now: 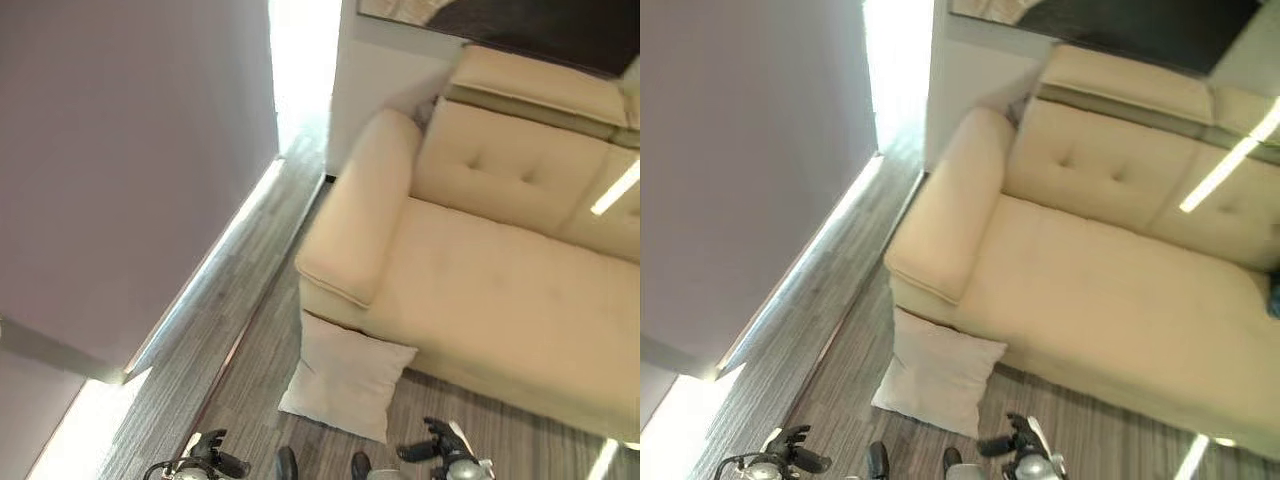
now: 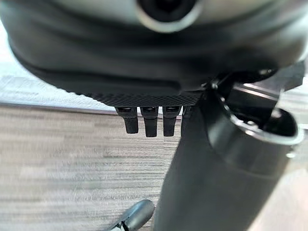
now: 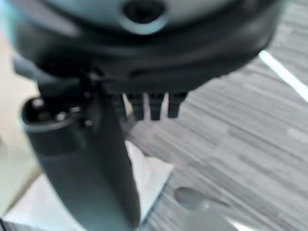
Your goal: Pick up all the scattered cushions and arrange them neatly on the sofa.
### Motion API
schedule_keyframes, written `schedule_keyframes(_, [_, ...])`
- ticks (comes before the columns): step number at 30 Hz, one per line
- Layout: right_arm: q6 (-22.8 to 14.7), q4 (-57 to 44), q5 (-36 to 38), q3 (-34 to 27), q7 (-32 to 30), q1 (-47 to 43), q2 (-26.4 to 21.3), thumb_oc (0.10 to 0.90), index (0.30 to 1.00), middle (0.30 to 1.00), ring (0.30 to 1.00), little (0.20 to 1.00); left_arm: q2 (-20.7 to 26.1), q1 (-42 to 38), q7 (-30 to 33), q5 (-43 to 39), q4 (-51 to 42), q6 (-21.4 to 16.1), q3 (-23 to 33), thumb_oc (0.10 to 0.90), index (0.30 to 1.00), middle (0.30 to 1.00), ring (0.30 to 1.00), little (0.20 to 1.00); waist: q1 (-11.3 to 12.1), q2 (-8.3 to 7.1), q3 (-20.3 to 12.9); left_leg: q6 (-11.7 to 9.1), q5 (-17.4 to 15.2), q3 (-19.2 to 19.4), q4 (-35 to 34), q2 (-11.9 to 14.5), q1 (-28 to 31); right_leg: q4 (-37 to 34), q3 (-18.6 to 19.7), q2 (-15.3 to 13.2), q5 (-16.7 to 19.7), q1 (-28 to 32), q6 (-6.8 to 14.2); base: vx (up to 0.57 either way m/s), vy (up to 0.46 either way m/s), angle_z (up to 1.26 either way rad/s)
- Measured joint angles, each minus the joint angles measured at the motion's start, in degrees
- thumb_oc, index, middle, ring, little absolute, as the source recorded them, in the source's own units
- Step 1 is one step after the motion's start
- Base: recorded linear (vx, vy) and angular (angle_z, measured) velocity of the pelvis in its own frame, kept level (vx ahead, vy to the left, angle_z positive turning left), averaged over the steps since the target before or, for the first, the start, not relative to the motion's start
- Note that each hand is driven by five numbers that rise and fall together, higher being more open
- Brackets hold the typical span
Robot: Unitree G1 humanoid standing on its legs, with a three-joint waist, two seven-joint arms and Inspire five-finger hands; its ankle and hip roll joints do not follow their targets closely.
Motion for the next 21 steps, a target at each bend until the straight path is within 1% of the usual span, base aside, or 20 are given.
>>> schedule_keyframes(2, [-0.04,-0.12,-0.12,0.02,0.00,0.23,-0.01,0.800,0.900,0.900,0.900,0.900,0.04,0.90,-0.06,0.00,-0.04,-0.01,0.39,0.800,0.900,0.900,0.900,0.900,0.44,-0.30,-0.18,-0.68,-0.70,2.36,-0.12,0.54,0.51,-0.01,-8.85,-2.66,1.07,0.18,-0.61,0.04,-0.021,-0.64])
schedule_keyframes(3, [-0.11,-0.18,-0.33,0.02,-0.06,1.03,-0.07,0.800,0.900,0.900,0.900,0.900,0.12,1.86,-0.10,0.01,-0.07,0.05,0.68,0.800,0.900,0.900,0.900,0.900,1.32,-0.50,-0.40,-1.41,-0.49,3.15,0.07,0.99,0.81,-0.94,-12.18,-3.06,2.43,0.55,-0.10,0.00,-0.058,-0.49])
schedule_keyframes(4, [0.14,-0.44,-0.51,0.02,-0.09,2.62,-0.64,0.800,0.900,0.900,0.900,0.900,-0.06,2.12,-0.21,0.02,-0.17,0.05,0.86,0.800,0.900,0.900,0.900,0.900,1.16,-0.44,-0.39,-2.27,-0.33,3.33,0.05,1.83,0.82,-2.35,-13.15,-2.46,3.42,1.08,-1.04,0.12,-0.110,-0.29])
schedule_keyframes(5, [0.34,-0.59,-0.65,0.01,-0.11,4.20,-0.91,0.800,0.900,0.900,0.900,0.900,-0.04,3.00,-0.36,0.07,-0.14,0.08,1.59,0.800,0.900,0.900,0.900,0.900,1.35,-0.26,-0.61,-2.73,0.02,3.28,0.07,2.74,1.15,-4.63,-13.56,-1.02,3.85,2.52,-1.68,0.10,-0.103,-0.04])
schedule_keyframes(6, [0.41,-0.69,-0.64,-0.06,-0.15,5.06,-1.35,0.800,0.900,0.900,0.900,0.900,-0.17,3.49,-0.44,0.08,-0.14,0.12,1.76,0.800,0.900,0.900,0.900,0.900,0.90,-0.01,-0.83,-3.16,-0.17,3.09,0.48,3.57,1.25,-6.69,-12.18,0.83,4.11,3.77,-2.02,0.11,-0.076,-0.01])
schedule_keyframes(7, [0.41,-0.77,-0.64,-0.15,-0.18,5.73,-2.30,0.800,0.900,0.900,0.900,0.900,-0.59,3.45,-0.47,0.09,-0.20,0.08,1.44,0.800,0.900,0.900,0.900,0.900,0.98,0.60,-1.09,-3.42,-0.39,2.20,1.67,4.07,0.80,-7.95,-11.28,1.80,4.39,4.84,-2.44,0.11,-0.110,-0.10])
schedule_keyframes(8, [-0.05,-0.75,-0.62,-1.56,0.60,6.51,-4.14,0.800,0.900,0.900,0.900,0.900,1.84,4.26,-5.26,0.15,-0.62,-0.93,2.03,0.800,0.900,0.900,0.900,0.900,1.51,1.57,-1.67,-3.65,-0.44,1.61,2.92,4.26,0.04,-9.15,-10.55,2.04,5.20,5.10,-3.52,0.04,-0.115,0.04])
schedule_keyframes(9, [-0.19,-1.53,-0.59,-1.51,-0.11,6.52,-6.93,0.800,0.900,0.900,0.900,0.900,5.26,3.23,-5.01,0.43,-2.44,0.23,0.20,0.800,0.900,0.900,0.900,0.900,0.10,2.30,-2.05,-6.50,-1.40,-1.05,7.86,5.53,-1.83,-8.62,-10.49,2.72,3.83,5.25,-3.65,0.00,-0.134,0.30])
schedule_keyframes(10, [0.07,-0.81,-0.48,-1.95,-1.57,5.35,-8.34,0.800,0.900,0.900,0.900,0.900,4.89,0.60,0.29,0.59,-3.16,1.87,-1.75,0.800,0.900,0.900,0.900,0.900,0.19,2.32,-2.20,-7.88,-1.73,-3.97,20.47,5.44,-8.69,-6.08,-8.39,2.01,1.65,4.17,-4.87,0.00,0.000,0.00])
schedule_keyframes(11, [0.09,2.10,0.00,-0.99,-1.45,1.45,-6.66,0.800,0.900,0.900,0.900,0.900,-0.41,-0.27,0.19,0.51,-3.74,-1.33,-0.57,0.800,0.900,0.900,0.900,0.900,1.43,1.28,-1.65,-12.65,1.34,-11.95,36.63,5.59,-18.35,-7.56,-6.63,2.83,4.06,4.41,-7.97,0.14,0.117,-0.12])
schedule_keyframes(12, [0.01,2.35,0.12,-0.30,-1.39,0.45,-5.87,0.800,0.900,0.900,0.900,0.900,-4.73,-1.21,-0.14,-0.32,-3.08,-1.46,0.10,0.800,0.900,0.900,0.900,0.900,1.22,1.09,-1.55,-12.34,0.56,-16.02,39.24,5.18,-21.18,-8.63,-6.29,3.46,3.81,4.50,-8.12,0.19,0.190,-0.44])
schedule_keyframes(13, [0.05,3.24,0.03,1.77,-1.20,-0.46,-5.14,0.800,0.900,0.900,0.900,0.900,-4.93,-2.87,-1.22,-0.61,-3.14,-1.19,-2.79,0.800,0.900,0.900,0.900,0.900,1.50,0.22,-1.16,-10.03,-1.22,-18.52,29.61,3.92,-20.05,-10.26,-5.47,4.49,4.18,4.77,-7.05,0.16,0.192,-0.48])
schedule_keyframes(14, [-0.04,3.44,-0.02,2.01,-1.26,-1.49,-4.75,0.800,0.900,0.900,0.900,0.900,-5.57,-2.72,-1.65,-0.38,-2.94,-1.20,-3.61,0.800,0.900,0.900,0.900,0.900,1.34,-0.42,-0.93,-8.62,-1.55,-19.58,12.87,4.22,-14.34,-12.76,-3.75,5.82,5.43,5.90,-5.79,0.11,0.200,-0.63])
schedule_keyframes(15, [-0.14,3.43,-0.02,1.86,-1.34,-1.48,-4.86,0.800,0.900,0.900,0.900,0.900,-5.86,-2.74,-1.65,-0.50,-2.33,-1.03,-3.59,0.800,0.900,0.900,0.900,0.900,1.23,-0.46,-0.91,-8.87,-1.35,-19.53,8.13,4.22,-12.21,-13.28,-3.45,6.25,6.16,6.26,-6.35,0.10,0.181,-0.69])
schedule_keyframes(16, [-0.21,3.41,-0.02,1.57,-1.50,-1.22,-5.04,0.800,0.900,0.900,0.900,0.900,-5.96,-2.76,-1.65,-0.37,-1.92,-0.63,-3.66,0.800,0.900,0.900,0.900,0.900,0.60,-0.66,-0.76,-9.06,-1.26,-19.23,6.58,3.77,-10.82,-13.33,-3.63,6.53,6.29,6.60,-6.69,0.08,0.132,-0.30])
schedule_keyframes(18, [0.08,3.57,-0.03,1.49,-2.01,-0.66,-5.44,0.800,0.900,0.900,0.900,0.900,-5.95,-2.76,-1.56,0.13,-0.48,-0.25,-3.65,0.800,0.900,0.900,0.900,0.900,-0.29,-1.05,-0.81,-8.78,-1.38,-15.29,6.71,3.05,-8.40,-13.29,-3.36,6.78,5.85,7.00,-7.20,0.07,0.108,-0.15])
schedule_keyframes(19, [0.28,3.60,-0.04,1.47,-2.04,0.28,-5.85,0.800,0.900,0.900,0.900,0.900,-5.94,-2.68,-1.40,0.13,-0.47,-0.21,-3.66,0.800,0.900,0.900,0.900,0.900,-0.30,-1.03,-0.82,-8.68,-1.31,-14.67,6.73,3.10,-7.30,-13.28,-3.20,7.14,5.77,6.94,-7.21,0.09,0.159,-0.11])
schedule_keyframes(20, [0.81,4.01,-0.09,1.41,-2.06,1.65,-6.05,0.800,0.900,0.900,0.900,0.900,-5.83,-2.72,-1.34,0.14,0.08,-0.14,-3.37,0.800,0.900,0.900,0.900,0.900,-0.36,-0.68,-0.98,-5.60,-0.62,-14.12,4.59,3.32,-4.43,-13.24,-2.80,7.91,5.76,7.03,-7.20,0.08,0.151,-0.08])
schedule_keyframes(21, [1.15,4.05,-0.12,1.17,-1.99,2.22,-5.55,0.800,0.900,0.900,0.900,0.900,-5.54,-2.52,-1.20,0.14,0.71,0.06,-2.66,0.800,0.900,0.900,0.900,0.900,-0.13,-1.39,-0.96,-4.99,0.51,-13.51,2.87,2.94,-3.53,-13.21,-2.56,7.53,5.75,7.05,-7.11,0.04,0.101,-0.08])
